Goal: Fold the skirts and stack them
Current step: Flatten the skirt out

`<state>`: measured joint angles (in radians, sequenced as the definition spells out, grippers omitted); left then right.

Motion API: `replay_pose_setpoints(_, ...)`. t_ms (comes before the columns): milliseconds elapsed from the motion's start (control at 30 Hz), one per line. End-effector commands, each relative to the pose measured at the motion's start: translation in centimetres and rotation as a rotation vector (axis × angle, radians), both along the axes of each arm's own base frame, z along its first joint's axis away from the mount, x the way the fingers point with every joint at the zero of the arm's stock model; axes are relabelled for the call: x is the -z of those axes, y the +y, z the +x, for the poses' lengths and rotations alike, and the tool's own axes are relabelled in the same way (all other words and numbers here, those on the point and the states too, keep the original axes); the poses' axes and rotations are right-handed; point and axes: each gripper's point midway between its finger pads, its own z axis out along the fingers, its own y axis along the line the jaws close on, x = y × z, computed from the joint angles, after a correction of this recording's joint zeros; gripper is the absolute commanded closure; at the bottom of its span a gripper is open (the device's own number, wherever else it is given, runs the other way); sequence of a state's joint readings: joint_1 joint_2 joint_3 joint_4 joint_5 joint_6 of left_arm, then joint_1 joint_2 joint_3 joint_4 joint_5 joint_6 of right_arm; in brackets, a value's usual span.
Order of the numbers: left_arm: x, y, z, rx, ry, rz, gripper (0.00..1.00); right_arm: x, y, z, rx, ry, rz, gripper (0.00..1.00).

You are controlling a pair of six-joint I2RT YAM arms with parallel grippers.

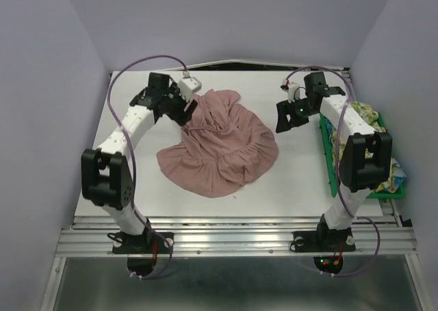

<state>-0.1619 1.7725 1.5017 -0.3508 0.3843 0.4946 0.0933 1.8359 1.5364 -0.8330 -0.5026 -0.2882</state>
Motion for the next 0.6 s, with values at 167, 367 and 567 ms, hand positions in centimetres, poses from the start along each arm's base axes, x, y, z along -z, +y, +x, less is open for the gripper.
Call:
replay_pose_setpoints(167, 5.6, -11.8, -23.3, 0.681, -0.014, 0.268, 0.25, -1.4, -0.4, -5.1, -0.050, 0.032, -0.021, 0.28)
replay_pose_setpoints(367, 9.8, -15.2, -27.8, 0.788, 0.049, 0.307, 0.29, -2.3, -0.3, -5.0, -0.036, 0.026, -0.012, 0.23)
replay_pose_setpoints(567, 13.3, -16.6, -28.2, 0.796, 0.066, 0.392, 0.47, -2.6, -0.8, -4.6, -0.023, 0.014, -0.038, 0.17)
